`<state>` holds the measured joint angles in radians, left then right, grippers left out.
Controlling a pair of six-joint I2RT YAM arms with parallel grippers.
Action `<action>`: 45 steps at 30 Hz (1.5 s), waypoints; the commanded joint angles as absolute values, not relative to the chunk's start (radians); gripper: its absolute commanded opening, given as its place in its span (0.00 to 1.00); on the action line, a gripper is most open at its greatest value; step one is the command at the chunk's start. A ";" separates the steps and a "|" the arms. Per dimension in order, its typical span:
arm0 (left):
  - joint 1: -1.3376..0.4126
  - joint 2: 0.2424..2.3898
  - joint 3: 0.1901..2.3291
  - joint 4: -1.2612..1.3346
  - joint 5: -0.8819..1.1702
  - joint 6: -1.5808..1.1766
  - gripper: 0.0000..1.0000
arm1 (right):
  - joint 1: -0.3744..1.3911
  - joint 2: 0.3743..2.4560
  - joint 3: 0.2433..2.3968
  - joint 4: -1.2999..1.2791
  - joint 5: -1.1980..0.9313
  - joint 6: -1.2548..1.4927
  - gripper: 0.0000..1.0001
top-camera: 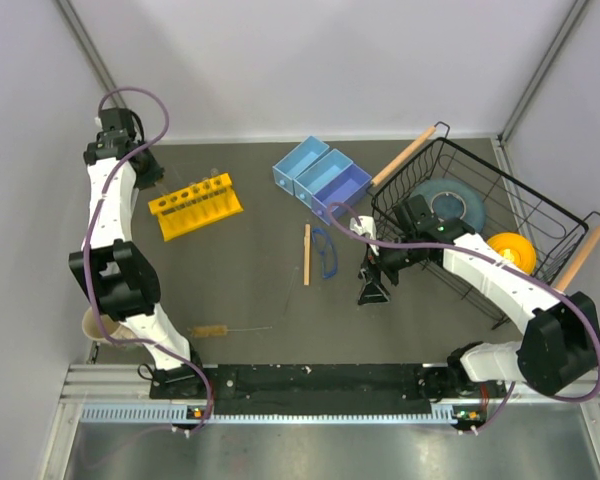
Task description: Organize the chemistry lab equipment
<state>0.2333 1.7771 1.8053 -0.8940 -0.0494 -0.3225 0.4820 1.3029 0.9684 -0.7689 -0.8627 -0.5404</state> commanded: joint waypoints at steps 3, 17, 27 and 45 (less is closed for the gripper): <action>0.241 1.781 1.825 -0.887 -0.020 -0.310 0.04 | 0.476 1.307 0.962 -0.738 -0.900 -0.563 0.87; 0.242 1.721 1.871 -0.903 -0.054 -0.296 0.04 | 0.474 1.310 0.963 -0.738 -0.904 -0.563 0.87; 0.239 1.671 1.793 -0.900 -0.035 -0.278 0.03 | 0.474 1.312 0.962 -0.738 -0.899 -0.563 0.87; 0.242 1.701 1.744 -0.888 -0.026 -0.278 0.04 | 0.476 1.322 0.960 -0.739 -0.891 -0.563 0.87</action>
